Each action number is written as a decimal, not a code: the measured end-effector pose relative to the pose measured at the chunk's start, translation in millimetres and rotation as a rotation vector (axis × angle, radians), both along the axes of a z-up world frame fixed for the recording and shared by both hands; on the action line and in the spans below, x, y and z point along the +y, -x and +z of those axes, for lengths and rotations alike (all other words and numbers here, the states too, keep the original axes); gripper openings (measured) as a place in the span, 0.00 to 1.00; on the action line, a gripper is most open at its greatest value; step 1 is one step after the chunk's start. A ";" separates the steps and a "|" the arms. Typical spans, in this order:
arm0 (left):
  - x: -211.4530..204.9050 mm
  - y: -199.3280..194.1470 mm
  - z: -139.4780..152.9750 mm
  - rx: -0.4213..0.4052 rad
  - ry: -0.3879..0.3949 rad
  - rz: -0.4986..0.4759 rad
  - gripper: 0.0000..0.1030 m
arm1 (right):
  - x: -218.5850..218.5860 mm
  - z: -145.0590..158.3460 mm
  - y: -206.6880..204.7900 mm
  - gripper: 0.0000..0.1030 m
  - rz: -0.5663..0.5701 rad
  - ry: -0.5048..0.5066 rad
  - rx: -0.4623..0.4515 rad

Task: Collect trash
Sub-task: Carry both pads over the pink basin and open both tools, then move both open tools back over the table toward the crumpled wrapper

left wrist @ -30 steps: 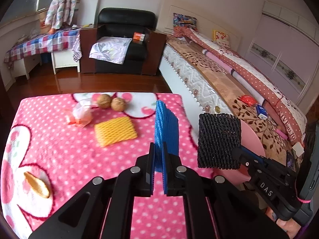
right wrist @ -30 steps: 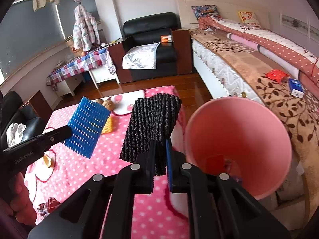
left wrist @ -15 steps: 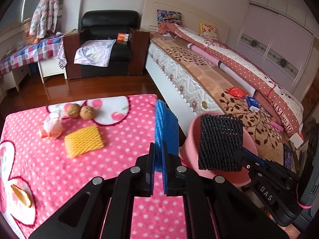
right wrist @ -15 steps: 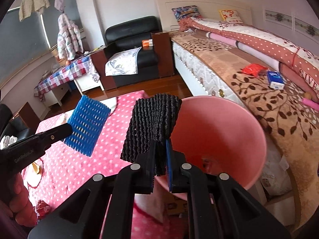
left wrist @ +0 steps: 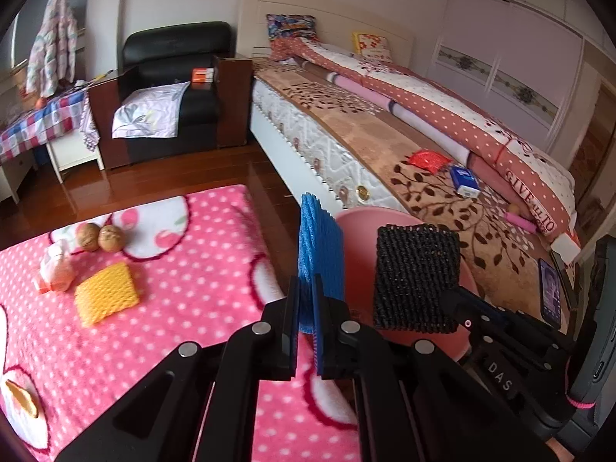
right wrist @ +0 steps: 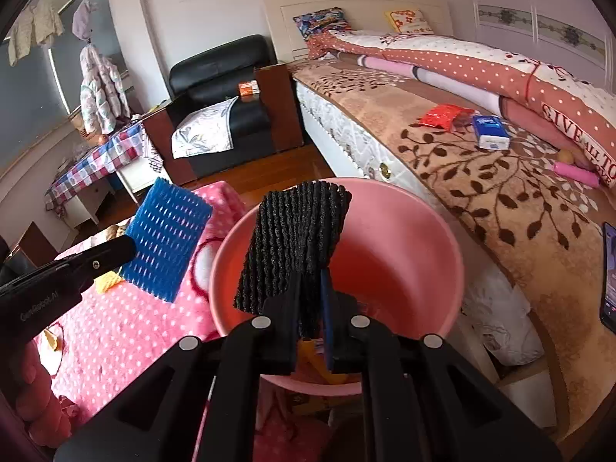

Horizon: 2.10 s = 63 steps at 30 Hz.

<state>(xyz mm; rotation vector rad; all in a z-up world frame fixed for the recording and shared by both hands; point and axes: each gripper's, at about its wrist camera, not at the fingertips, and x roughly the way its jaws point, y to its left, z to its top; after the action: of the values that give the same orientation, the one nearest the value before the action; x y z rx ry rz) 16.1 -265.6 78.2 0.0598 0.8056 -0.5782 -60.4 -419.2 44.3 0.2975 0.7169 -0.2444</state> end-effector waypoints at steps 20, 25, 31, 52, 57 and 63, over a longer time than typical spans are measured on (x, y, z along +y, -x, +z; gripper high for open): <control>-53.5 1.7 -26.5 0.042 -0.060 -0.087 0.05 | -29.8 -24.4 3.2 0.10 -0.055 -0.026 0.042; -59.0 0.0 -30.3 0.051 -0.066 -0.088 0.05 | -32.6 -28.1 1.4 0.10 -0.057 -0.032 0.051; -64.2 -1.5 -34.0 0.062 -0.071 -0.095 0.05 | -35.2 -30.5 0.1 0.10 -0.060 -0.039 0.056; -58.7 5.0 -25.7 0.044 -0.043 -0.088 0.29 | -34.4 -30.6 0.3 0.13 -0.066 -0.065 0.057; -52.8 6.0 -21.5 0.045 -0.030 -0.082 0.32 | -32.1 -28.8 0.9 0.25 -0.059 -0.068 0.052; -46.5 8.8 -15.2 0.039 -0.016 -0.074 0.33 | -27.0 -24.3 3.3 0.26 -0.052 -0.064 0.044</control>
<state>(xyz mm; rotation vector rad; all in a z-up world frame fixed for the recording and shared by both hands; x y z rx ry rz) 7.4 -312.2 63.0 0.0932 0.8489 -0.6443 -63.6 -446.2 20.0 0.3726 0.7620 -0.2783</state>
